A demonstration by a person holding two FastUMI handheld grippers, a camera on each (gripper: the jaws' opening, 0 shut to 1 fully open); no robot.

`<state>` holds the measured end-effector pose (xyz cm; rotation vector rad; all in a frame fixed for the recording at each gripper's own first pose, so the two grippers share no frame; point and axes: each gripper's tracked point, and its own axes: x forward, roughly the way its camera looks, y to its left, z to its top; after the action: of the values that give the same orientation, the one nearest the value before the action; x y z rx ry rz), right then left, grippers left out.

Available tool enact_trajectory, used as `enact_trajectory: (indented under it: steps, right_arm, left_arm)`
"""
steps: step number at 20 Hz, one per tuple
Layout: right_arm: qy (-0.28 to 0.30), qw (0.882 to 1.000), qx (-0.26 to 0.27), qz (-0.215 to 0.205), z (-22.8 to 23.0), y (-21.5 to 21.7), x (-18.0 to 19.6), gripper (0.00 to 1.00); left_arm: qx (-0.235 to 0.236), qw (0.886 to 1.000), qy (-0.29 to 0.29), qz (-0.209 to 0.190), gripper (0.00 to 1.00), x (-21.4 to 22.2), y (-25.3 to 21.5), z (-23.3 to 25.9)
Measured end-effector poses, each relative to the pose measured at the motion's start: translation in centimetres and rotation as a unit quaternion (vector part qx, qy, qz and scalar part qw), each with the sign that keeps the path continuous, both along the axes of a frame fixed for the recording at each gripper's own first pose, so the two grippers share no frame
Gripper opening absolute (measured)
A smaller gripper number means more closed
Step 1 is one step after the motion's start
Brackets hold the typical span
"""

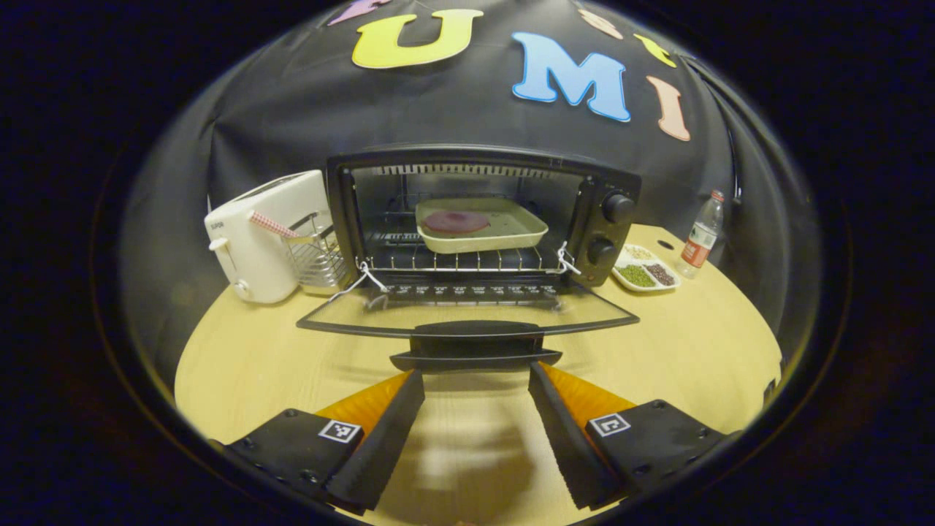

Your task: Open the electric oven with the left hand, put the food in, and close the electric oven.

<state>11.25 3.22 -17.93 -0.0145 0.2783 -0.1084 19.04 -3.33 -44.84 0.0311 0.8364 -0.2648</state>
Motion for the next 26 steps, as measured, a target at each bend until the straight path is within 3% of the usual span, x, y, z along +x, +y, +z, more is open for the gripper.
enact_trajectory:
  steps: [12,18,20,21,22,23,26]
  right_arm:
    - [0.011,1.0,0.01,-0.003,-0.6,-1.0,0.3,0.98]
    - [0.0,1.0,0.013,-0.002,0.3,-1.6,0.2,0.98]
    - [-0.011,1.0,0.014,0.0,1.3,-2.2,-0.1,0.98]
    - [-0.02,1.0,0.012,-0.001,2.0,-2.6,-0.3,0.98]
    - [-0.03,0.999,0.01,-0.004,2.9,-3.2,-0.7,0.98]
    - [-0.038,0.999,0.01,-0.006,3.5,-3.7,-0.9,0.98]
    - [-0.045,0.999,0.012,0.005,5.0,-5.0,-1.9,0.98]
  left_arm:
    - [-0.007,0.996,-0.094,-0.009,0.98,4.3,-0.7,6.0]
    - [-0.021,0.986,-0.163,-0.007,0.98,5.9,-1.5,11.3]
    - [-0.033,0.981,-0.189,0.0,1.0,4.9,-1.8,14.2]
    - [-0.038,0.978,-0.205,0.002,0.91,4.4,-2.1,15.9]
    - [-0.037,0.975,-0.217,0.002,0.91,3.8,-2.3,17.7]
    - [-0.037,0.972,-0.231,0.002,1.0,3.0,-2.5,19.2]
    - [-0.04,0.962,-0.269,0.014,1.0,0.1,-3.3,24.3]
